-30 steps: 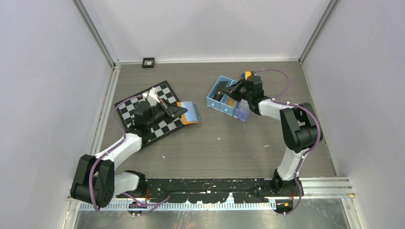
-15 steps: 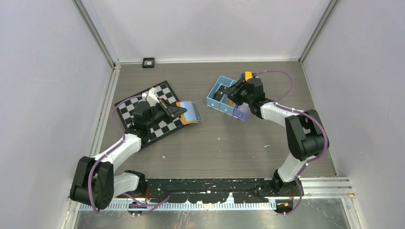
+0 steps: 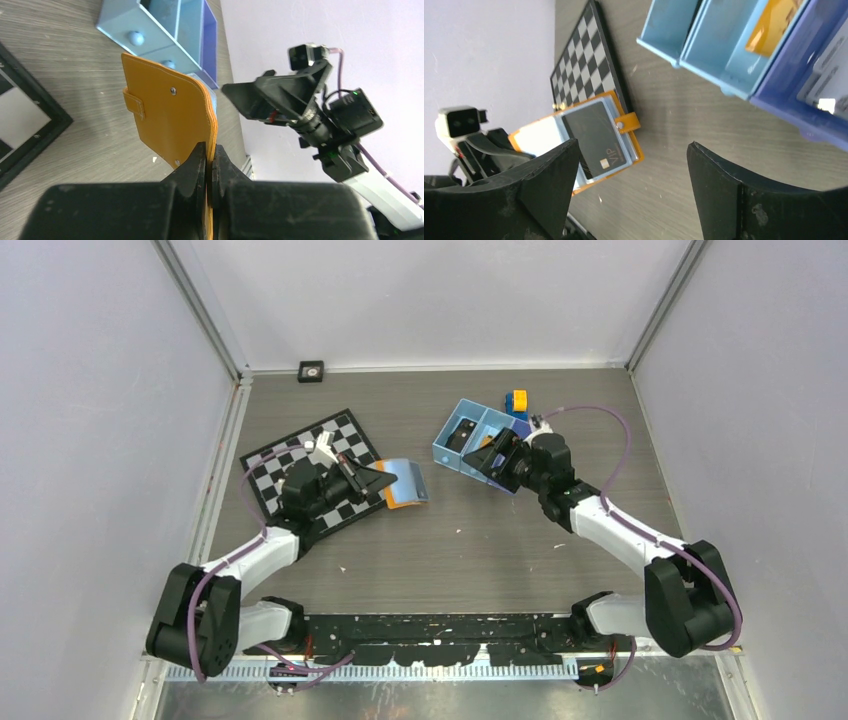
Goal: Take the credit cards out of the card holder
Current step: Remove the credit card from the card holder.
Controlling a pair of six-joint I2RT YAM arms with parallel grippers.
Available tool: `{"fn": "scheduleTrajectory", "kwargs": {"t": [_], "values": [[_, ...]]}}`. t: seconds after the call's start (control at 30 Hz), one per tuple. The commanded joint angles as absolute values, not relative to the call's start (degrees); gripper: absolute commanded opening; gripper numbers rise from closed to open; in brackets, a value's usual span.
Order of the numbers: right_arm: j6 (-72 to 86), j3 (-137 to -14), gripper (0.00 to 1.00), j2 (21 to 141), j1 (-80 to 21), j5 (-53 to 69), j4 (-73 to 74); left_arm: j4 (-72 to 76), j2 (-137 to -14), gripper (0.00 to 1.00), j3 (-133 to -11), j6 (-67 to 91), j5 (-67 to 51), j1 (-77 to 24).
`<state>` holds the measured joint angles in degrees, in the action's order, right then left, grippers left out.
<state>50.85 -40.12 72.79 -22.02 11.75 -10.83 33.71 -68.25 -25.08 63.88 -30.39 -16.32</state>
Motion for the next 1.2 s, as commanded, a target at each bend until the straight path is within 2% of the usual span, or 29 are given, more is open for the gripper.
{"fn": "scheduleTrajectory", "kwargs": {"t": [0.0,0.23,0.43,0.63,0.93,1.17], "values": [[48.53,-39.13,0.84,71.59,-22.49,18.35,-15.24,43.75,-66.66,0.00,-25.30,64.94,-33.97,-17.62],[50.26,-36.52,0.85,70.98,-23.25,24.18,-24.31,57.20,-63.46,0.00,-22.63,68.74,-35.24,-17.85],[52.74,-33.83,0.86,71.93,-23.93,28.56,-33.00,62.89,-62.35,0.00,-21.85,69.70,-36.22,-17.86],[52.14,-33.13,0.86,70.73,-24.99,29.27,-34.69,68.15,-62.01,0.00,-21.01,71.20,-36.76,-17.88],[54.97,-30.62,0.87,71.96,-28.21,31.92,-47.67,70.08,-61.83,0.00,-20.19,72.25,-35.63,-17.93],[56.24,-30.58,0.87,73.25,-28.21,32.29,-49.56,67.65,-59.96,0.00,-19.34,70.96,-33.31,-17.93]]}}
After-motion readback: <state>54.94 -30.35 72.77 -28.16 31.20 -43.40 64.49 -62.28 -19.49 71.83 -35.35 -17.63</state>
